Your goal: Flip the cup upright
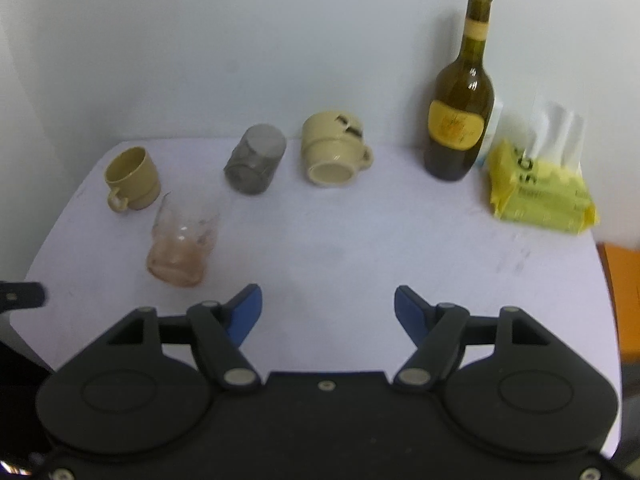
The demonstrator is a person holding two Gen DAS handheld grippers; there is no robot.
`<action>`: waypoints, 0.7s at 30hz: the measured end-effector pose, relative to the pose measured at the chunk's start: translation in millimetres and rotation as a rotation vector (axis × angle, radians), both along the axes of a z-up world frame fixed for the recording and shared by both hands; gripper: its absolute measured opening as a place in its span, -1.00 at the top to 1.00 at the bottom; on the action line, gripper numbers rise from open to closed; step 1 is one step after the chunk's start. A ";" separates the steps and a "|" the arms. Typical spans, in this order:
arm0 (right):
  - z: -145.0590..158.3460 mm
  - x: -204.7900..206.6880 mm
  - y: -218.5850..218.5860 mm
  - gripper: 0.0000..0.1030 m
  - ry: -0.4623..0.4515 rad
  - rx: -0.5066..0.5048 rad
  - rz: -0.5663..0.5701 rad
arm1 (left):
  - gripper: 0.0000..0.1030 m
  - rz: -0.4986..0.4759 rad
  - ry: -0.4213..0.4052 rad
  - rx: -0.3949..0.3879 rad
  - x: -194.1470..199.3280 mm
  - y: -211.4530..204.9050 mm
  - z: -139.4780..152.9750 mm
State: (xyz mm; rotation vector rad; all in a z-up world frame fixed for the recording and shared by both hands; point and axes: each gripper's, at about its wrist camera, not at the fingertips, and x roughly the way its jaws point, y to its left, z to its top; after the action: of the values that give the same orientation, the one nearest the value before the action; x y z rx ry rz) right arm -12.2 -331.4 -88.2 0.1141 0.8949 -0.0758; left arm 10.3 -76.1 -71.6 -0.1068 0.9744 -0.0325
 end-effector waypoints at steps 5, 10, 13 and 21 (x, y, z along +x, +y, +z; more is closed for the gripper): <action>-2.9 5.9 -41.3 -0.48 0.031 0.019 0.007 | -0.94 0.043 0.044 -0.033 16.2 -33.9 -19.8; -15.7 10.6 -50.0 -0.47 0.103 0.001 0.021 | -0.98 -0.005 0.016 0.019 23.7 -54.9 -22.4; -11.6 12.8 -45.3 -0.47 0.089 -0.010 0.012 | -0.97 -0.038 0.057 0.028 38.8 -54.1 -33.8; 9.5 9.9 -23.0 -0.51 0.056 -0.034 -0.083 | -0.97 -0.102 0.076 -0.006 73.9 -46.7 -51.5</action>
State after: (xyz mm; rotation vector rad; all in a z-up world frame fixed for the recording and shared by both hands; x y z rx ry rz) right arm -2.2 -354.4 -78.6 0.1177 0.9446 -0.1721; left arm 84.3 -122.8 -123.1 -0.0638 1.0552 -0.1255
